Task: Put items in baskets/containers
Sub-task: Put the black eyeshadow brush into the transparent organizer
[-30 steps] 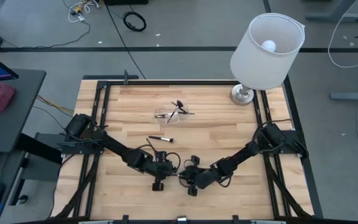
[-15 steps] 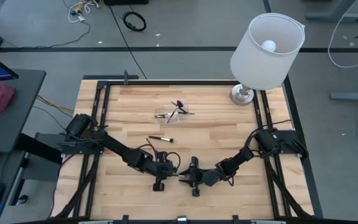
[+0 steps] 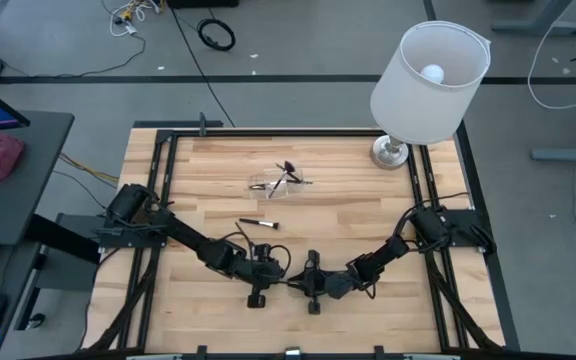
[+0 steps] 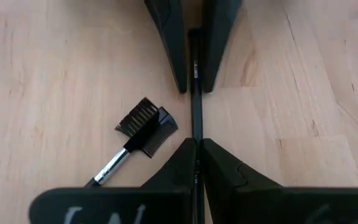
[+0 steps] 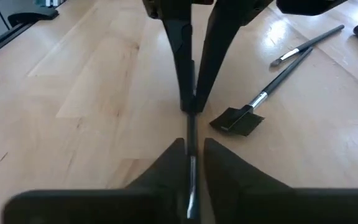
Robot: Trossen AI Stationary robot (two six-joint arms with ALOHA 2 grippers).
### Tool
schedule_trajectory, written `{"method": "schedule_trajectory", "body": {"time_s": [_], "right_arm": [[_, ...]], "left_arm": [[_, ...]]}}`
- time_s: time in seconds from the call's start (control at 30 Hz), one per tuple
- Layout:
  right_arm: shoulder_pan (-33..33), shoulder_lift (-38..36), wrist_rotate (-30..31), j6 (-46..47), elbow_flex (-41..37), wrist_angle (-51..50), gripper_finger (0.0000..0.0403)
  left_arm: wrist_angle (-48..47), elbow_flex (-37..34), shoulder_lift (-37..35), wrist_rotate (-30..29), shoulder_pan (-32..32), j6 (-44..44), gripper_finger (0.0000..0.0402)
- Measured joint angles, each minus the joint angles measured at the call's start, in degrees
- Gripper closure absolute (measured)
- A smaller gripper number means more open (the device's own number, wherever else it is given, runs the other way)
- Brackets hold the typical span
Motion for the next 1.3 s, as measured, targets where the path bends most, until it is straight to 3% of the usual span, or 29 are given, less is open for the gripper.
{"method": "schedule_trajectory", "body": {"time_s": [0.17,0.5,0.67,0.87,0.97,1.1,1.3], "right_arm": [[-0.1,0.0,0.0,-0.3,-0.2,0.6,0.0388],[0.0,0.0,-0.4,-0.3,-0.3,2.3,0.0388],[0.0,-1.3,-1.8,-0.2,-0.3,1.7,0.0388],[-0.1,-5.4,-2.7,0.0,-0.2,-3.2,0.0388],[-0.6,-9.2,-2.5,0.6,0.7,-10.9,0.0388],[-2.5,-16.0,-1.7,0.0,5.4,-28.8,0.0388],[-7.4,-24.7,0.2,-13.0,15.7,-51.8,0.0388]], "left_arm": [[0.0,0.0,0.0,-0.1,0.0,0.8,0.0371],[-1.0,0.0,-1.7,-0.4,0.0,1.5,0.0292],[-7.5,0.0,-8.7,-2.5,0.1,3.4,0.0272],[-24.7,0.0,-18.7,-10.4,0.0,3.7,0.0285],[-33.9,0.0,-23.5,-14.8,0.0,0.9,0.0296],[-42.7,0.0,-28.7,-21.4,0.0,-1.8,0.0311],[-46.5,0.1,-32.4,-25.5,0.4,-1.7,0.0325]]}}
